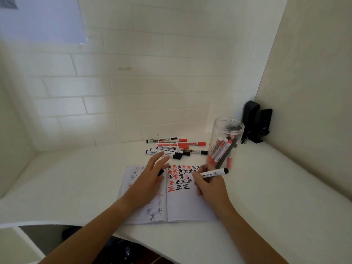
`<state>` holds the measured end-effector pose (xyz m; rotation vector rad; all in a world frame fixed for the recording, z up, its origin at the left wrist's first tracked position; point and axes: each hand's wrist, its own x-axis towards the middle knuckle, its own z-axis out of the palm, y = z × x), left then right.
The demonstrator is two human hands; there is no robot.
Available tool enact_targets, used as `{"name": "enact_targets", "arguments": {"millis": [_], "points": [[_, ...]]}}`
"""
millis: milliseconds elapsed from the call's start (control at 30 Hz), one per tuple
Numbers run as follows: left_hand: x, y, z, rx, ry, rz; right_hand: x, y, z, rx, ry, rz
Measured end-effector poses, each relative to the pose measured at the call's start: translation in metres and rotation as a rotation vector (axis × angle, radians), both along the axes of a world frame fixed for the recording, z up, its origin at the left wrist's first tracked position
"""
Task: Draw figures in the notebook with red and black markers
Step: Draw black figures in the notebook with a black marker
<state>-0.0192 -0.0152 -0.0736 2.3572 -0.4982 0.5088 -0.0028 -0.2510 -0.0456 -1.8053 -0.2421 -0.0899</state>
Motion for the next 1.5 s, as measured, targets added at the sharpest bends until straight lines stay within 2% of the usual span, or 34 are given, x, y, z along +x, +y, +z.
{"name": "enact_targets", "arguments": {"millis": [133,267,500,933,1167,1333,1500], "points": [[0.000,0.001,-0.002,-0.031,-0.031,0.064,-0.001,-0.001,0.005,0.071,-0.059,0.102],[0.001,0.001,-0.001,-0.063,-0.033,0.100,-0.004,0.000,0.006,0.033,-0.058,0.195],[0.003,0.007,-0.001,0.003,-0.094,0.034,-0.004,0.000,0.006,0.088,-0.022,0.228],[-0.002,0.001,0.005,0.013,-0.028,-0.061,-0.013,0.009,0.002,-0.044,-0.096,0.296],[-0.001,0.000,0.003,0.036,-0.025,0.037,-0.010,0.004,0.012,0.195,0.084,0.283],[0.002,0.003,-0.001,0.026,-0.048,0.045,-0.003,0.002,0.001,-0.013,0.009,0.270],[0.000,0.002,-0.001,0.030,-0.070,0.048,-0.004,0.008,0.000,-0.267,-0.243,0.252]]}}
